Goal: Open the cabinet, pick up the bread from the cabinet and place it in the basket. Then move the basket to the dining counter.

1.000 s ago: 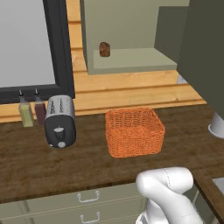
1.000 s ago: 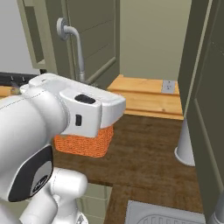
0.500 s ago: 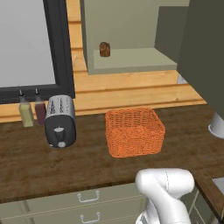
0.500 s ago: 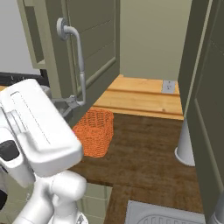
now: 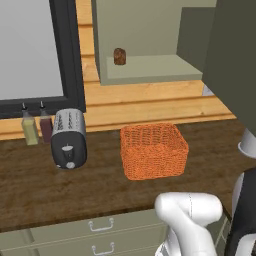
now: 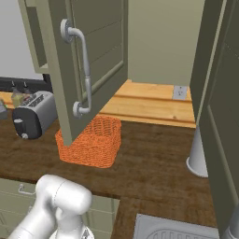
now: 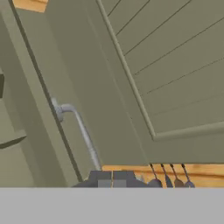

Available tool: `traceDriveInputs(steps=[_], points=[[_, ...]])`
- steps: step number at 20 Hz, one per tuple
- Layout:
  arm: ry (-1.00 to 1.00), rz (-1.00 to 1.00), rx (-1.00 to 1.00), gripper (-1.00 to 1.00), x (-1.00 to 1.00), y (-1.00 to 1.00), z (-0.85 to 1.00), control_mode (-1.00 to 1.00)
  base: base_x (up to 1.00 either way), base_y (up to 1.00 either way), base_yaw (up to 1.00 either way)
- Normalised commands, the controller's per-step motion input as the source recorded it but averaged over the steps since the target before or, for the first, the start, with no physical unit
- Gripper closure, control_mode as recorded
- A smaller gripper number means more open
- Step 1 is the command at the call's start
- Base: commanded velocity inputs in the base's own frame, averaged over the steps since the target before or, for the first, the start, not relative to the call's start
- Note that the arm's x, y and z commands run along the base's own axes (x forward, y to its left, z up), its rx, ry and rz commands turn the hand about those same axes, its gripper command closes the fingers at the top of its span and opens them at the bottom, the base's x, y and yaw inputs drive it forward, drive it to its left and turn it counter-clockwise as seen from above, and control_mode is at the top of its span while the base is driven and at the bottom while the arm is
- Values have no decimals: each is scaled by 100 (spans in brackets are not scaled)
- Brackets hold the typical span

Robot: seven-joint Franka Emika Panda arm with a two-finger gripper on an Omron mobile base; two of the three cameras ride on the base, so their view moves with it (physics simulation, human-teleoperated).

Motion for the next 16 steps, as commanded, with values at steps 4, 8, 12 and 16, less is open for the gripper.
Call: traceDriveInputs(steps=[4,8,12,16], points=[[8,17,5,100,1,100,0,-100,0,0,0],[19,19,0,100,38,100,-2,-100,0,0,0],[24,25,0,100,95,97,-43,-100,0,0,0],[38,21,-2,100,100,49,-100,-100,0,0,0]])
